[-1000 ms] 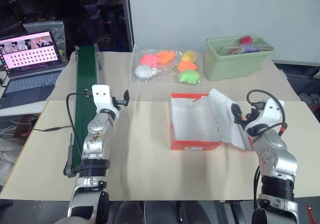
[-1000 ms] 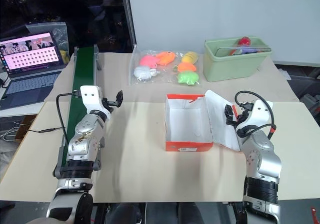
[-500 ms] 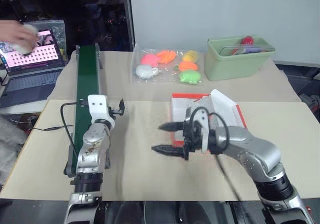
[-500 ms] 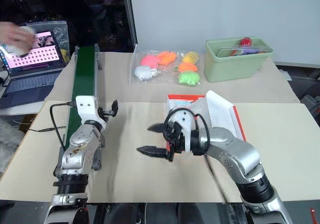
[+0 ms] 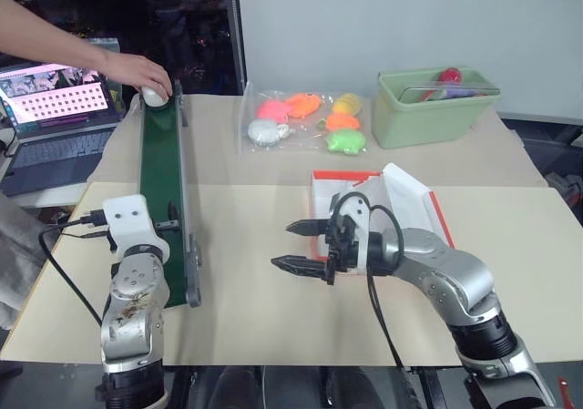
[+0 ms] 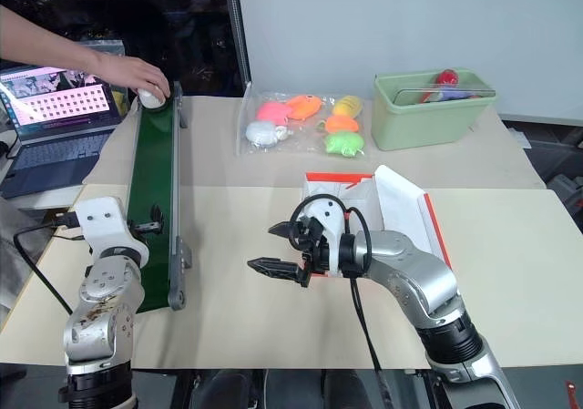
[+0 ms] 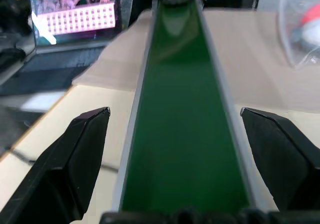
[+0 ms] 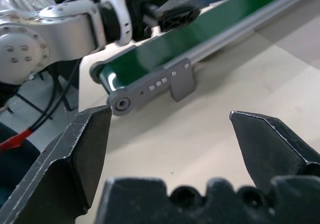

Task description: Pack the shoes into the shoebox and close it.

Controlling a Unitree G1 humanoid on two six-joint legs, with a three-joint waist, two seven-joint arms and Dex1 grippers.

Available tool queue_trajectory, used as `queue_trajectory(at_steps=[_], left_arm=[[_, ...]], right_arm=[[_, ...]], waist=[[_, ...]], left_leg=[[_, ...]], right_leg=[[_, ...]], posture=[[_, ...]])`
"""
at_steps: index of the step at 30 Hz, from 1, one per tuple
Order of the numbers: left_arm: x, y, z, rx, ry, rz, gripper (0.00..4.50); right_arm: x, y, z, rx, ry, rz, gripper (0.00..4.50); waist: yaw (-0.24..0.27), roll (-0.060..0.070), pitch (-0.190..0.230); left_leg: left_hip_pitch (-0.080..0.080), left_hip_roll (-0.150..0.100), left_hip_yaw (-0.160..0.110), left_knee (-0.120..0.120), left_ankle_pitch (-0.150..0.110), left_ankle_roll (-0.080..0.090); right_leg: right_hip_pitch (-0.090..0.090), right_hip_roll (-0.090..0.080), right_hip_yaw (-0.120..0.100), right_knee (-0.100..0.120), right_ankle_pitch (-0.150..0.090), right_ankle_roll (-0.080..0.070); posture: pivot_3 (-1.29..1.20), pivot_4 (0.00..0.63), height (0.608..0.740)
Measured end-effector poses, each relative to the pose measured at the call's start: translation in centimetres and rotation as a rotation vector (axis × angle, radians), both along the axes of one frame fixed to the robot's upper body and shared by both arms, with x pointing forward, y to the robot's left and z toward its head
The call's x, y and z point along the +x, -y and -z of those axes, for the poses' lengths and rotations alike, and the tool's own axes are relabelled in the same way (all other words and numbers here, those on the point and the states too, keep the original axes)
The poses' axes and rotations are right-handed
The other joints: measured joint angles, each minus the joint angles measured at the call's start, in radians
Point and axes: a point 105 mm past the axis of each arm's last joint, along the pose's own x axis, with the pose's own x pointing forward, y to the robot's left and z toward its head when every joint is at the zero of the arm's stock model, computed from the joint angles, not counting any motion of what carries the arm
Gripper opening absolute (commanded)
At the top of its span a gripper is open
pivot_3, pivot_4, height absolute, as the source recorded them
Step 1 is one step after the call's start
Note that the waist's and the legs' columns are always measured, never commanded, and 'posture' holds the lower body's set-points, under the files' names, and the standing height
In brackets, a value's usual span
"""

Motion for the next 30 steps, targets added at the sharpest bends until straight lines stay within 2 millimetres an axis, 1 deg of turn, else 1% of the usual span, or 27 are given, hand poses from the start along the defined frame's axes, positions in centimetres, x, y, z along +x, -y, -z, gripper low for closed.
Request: queue_trajectory(at_steps=[2,7,15,18,23,30], left_arm=[[0.0,0.1,0.4,-0.007,-0.024,-0.001,4.50],[-0.1,0.2,0.5,-0.001,-0.039,-0.003,4.50],[0.7,0.4,-0.3,0.020,-0.025,0.007,4.50],[1.0,0.2,0.3,0.019,-0.055,-0.002,4.50],[1.5,0.3,0.4,0.026,-0.063,0.007,4.50],[1.9,0.4,0.8,0.017,-0.080,0.013,4.50]], right_arm=[[0.0,-0.2,-0.1,0.009,-0.001,-0.004,4.46],[0.0,-0.1,0.0,0.009,-0.001,0.005,4.46],[0.4,0.1,0.3,-0.004,0.003,0.028,4.46],[0.6,0.2,0.3,-0.009,0.008,0.037,4.46],[0.4,0.4,0.9,-0.006,-0.014,0.048,4.46],[0.6,0.5,1.0,-0.008,-0.007,0.065,4.46]], waist=[[0.000,0.000,0.000],[-0.001,0.000,0.000],[0.000,0.000,0.000],[-0.001,0.000,0.000],[-0.001,0.000,0.000],[-0.001,0.000,0.000]], left_leg=[[0.000,0.000,0.000,0.000,0.000,0.000],[0.000,0.000,0.000,0.000,0.000,0.000],[0.000,0.000,0.000,0.000,0.000,0.000],[0.000,0.000,0.000,0.000,0.000,0.000],[0.000,0.000,0.000,0.000,0.000,0.000],[0.000,0.000,0.000,0.000,0.000,0.000]], right_leg=[[0.000,0.000,0.000,0.000,0.000,0.000],[0.000,0.000,0.000,0.000,0.000,0.000],[0.000,0.000,0.000,0.000,0.000,0.000],[0.000,0.000,0.000,0.000,0.000,0.000],[0.000,0.000,0.000,0.000,0.000,0.000],[0.000,0.000,0.000,0.000,0.000,0.000]], posture=[[0.00,0.150,0.729],[0.00,0.150,0.729],[0.00,0.150,0.729],[0.00,0.150,0.729],[0.00,0.150,0.729],[0.00,0.150,0.729]])
